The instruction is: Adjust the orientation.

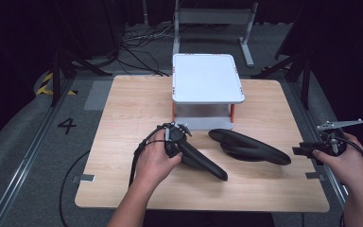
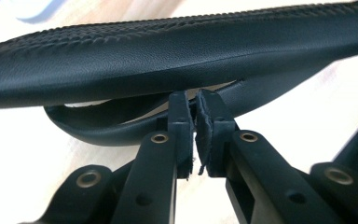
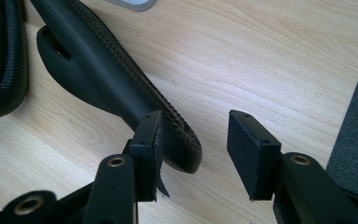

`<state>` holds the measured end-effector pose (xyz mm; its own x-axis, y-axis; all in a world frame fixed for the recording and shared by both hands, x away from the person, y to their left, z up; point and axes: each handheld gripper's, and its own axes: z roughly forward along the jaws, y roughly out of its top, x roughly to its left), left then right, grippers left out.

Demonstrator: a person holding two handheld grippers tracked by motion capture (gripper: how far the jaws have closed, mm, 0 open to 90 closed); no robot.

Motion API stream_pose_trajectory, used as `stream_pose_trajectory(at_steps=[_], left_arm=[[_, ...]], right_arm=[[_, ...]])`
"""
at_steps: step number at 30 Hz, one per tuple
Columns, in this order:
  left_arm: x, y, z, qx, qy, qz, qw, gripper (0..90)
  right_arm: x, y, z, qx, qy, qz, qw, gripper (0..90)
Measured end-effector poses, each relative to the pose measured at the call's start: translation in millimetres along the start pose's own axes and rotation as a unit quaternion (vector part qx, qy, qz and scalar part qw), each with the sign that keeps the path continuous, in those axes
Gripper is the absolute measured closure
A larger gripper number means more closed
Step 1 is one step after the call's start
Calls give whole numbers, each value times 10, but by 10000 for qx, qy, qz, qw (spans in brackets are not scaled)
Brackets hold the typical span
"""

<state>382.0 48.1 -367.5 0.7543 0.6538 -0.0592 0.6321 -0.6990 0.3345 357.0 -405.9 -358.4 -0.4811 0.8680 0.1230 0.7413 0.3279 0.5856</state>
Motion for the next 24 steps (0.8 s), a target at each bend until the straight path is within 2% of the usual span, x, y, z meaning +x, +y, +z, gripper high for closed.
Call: stream_pose_trajectory(at_steps=[6,13,19,22,24], left_arm=[[1,120,10,-175,169,-31,9997,796],[-38,170,10,-377,245,1,9990,639],[-62,229,27,-575,301,-34,9979,562],[-65,281,29,-807,202,-61,9965,518],[-65,320,39,-1038,31,-119,9945,490]], right_arm=[[14,4,12,9,18,-10,10000,563],[36,10,40,38,36,-42,10000,559],[48,13,64,70,41,-57,10000,557],[50,15,72,75,49,-81,9999,555],[52,15,73,82,55,-80,9999,554]])
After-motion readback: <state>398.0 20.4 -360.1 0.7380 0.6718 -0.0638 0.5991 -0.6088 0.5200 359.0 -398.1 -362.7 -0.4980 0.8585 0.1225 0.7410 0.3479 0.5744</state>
